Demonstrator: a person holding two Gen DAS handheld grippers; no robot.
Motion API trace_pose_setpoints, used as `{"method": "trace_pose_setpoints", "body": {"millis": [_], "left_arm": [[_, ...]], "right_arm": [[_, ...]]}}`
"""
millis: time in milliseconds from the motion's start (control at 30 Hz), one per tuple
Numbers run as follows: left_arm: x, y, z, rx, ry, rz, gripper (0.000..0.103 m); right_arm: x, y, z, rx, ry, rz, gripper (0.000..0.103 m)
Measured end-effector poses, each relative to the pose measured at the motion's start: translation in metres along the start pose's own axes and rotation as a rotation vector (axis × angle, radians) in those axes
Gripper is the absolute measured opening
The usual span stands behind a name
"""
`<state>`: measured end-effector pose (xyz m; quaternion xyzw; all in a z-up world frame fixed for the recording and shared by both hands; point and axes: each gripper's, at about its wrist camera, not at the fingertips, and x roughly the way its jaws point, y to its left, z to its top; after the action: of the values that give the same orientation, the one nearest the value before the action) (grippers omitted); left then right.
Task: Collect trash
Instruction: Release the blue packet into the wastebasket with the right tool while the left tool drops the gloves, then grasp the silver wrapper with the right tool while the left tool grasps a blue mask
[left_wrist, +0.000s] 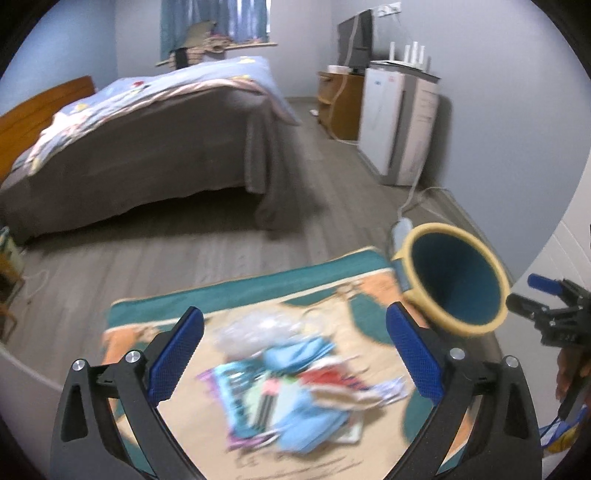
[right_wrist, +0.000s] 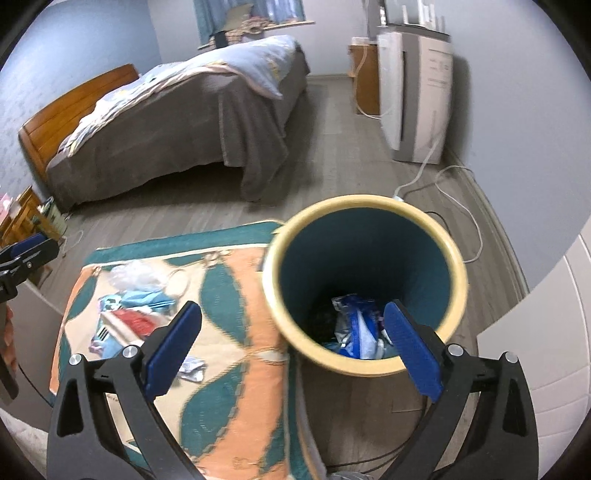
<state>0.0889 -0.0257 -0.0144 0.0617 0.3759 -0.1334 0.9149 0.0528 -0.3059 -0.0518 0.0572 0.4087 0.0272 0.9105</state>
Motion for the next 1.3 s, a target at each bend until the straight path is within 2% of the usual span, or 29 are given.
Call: {"method": "trace_pose_setpoints", "body": {"millis": [300, 533, 800, 1033, 1167, 1300], "left_arm": [[-0.009, 0.053, -0.037, -0.058, 0.035, 0.071, 0.098], [-0.008, 0.075, -0.051, -0.071, 0.048, 0.083, 0.098], [-0.001, 0.079, -0.062, -0.004, 0.065, 0.085, 0.098], [0.006, 0.075, -0.072, 0.026, 0.088, 0.068, 0.098], [0.016, 0.072, -0.08, 0.007, 0.122, 0.026, 0.098], [0.028, 0.057, -0.088, 0.05, 0.152, 0.016, 0.098]], "right_arm": [[0.009, 0.046, -0.006, -0.06, 0.022, 0.025, 0.097], [0.023, 0.076, -0.016, -0.118, 0.058, 0.018, 0.097], [0.04, 0.102, -0.024, -0.187, 0.074, 0.004, 0.097], [0.063, 0.101, -0.039, -0.194, 0.131, -0.028, 0.097], [0.073, 0.101, -0.05, -0.218, 0.158, -0.038, 0.097], [0.083, 0.097, -0.058, -0.228, 0.191, -0.045, 0.097]]}}
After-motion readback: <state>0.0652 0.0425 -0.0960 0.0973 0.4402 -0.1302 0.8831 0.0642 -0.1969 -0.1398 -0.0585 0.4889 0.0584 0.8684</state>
